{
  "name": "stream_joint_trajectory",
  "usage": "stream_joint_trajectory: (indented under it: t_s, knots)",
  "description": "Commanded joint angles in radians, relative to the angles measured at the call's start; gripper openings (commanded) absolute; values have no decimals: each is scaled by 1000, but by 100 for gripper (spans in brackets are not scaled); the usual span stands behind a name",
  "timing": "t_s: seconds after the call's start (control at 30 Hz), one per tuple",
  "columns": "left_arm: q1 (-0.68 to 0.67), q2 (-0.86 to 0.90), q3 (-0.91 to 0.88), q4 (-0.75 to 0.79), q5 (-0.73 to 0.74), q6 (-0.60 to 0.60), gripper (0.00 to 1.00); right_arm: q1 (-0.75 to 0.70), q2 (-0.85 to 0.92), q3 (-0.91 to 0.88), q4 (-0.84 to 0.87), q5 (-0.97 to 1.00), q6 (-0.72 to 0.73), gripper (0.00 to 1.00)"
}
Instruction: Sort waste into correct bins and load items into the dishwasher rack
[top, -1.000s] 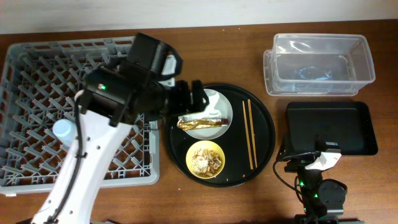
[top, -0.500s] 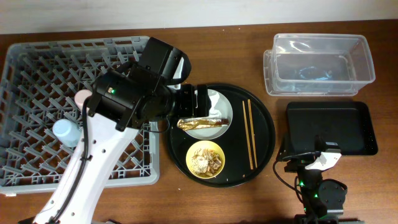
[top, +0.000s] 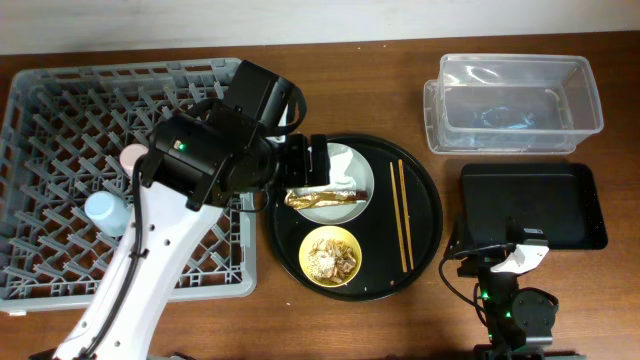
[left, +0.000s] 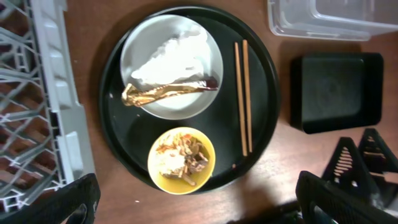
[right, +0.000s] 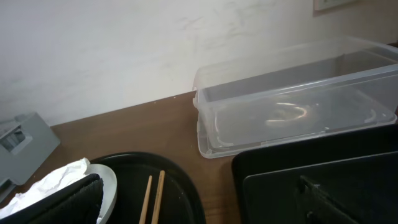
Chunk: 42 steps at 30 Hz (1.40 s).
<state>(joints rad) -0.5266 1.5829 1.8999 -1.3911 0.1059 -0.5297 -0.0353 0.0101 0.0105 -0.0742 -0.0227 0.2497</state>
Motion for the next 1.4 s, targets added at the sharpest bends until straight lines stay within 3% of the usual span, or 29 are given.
stream_joint_trajectory:
  t_s: [0.0,0.73,1.1,1.23,1.37]
  knots:
    - [-4,35,-3,4,-54,20,99,9,-4,-5,-5,5,-10,99]
    - [27,134,17,105,-108,105,99,9,-4,-5,-5,5,-10,99]
    - [599,23,75,-55,-129,105,99,9,-4,-5,-5,5,-10,99]
    - [771,23,75,-80,-129,105,99,9,-4,-5,-5,5,-10,99]
    - [857,23,75,-116,-129,105,99,9,-4,-5,-5,5,-6,99]
